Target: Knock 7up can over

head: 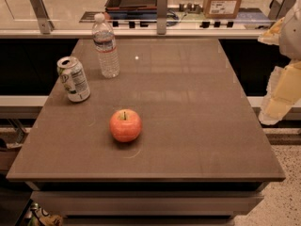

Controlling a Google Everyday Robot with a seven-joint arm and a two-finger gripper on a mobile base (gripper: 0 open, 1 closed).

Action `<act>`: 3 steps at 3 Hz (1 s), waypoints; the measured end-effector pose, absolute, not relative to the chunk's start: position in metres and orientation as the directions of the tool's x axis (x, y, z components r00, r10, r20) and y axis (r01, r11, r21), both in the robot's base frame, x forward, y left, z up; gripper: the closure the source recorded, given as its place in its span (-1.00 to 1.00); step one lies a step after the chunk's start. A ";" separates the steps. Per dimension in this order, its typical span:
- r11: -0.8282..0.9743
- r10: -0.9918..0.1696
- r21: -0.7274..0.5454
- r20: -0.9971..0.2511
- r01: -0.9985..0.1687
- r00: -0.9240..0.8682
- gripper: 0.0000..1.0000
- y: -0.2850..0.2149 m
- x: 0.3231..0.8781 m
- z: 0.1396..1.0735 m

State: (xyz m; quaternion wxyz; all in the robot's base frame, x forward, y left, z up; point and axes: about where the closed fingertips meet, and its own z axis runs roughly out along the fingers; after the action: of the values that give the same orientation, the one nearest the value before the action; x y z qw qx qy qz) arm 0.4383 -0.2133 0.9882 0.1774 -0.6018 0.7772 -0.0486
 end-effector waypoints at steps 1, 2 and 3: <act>0.279 -0.949 -0.302 -0.230 -0.912 -0.215 -1.00 -0.211 0.439 0.991; 0.328 -0.922 -0.321 -0.315 -0.888 -0.227 -1.00 -0.203 0.443 0.993; 0.364 -0.882 -0.344 -0.427 -0.865 -0.201 -1.00 -0.190 0.452 0.995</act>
Offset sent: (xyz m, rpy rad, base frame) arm 0.0135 0.0212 0.0068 0.2366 -0.1421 -0.0858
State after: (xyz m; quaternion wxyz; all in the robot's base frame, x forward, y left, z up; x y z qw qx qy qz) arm 0.4519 -0.1899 0.9949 0.2859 -0.5638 0.7747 -0.0141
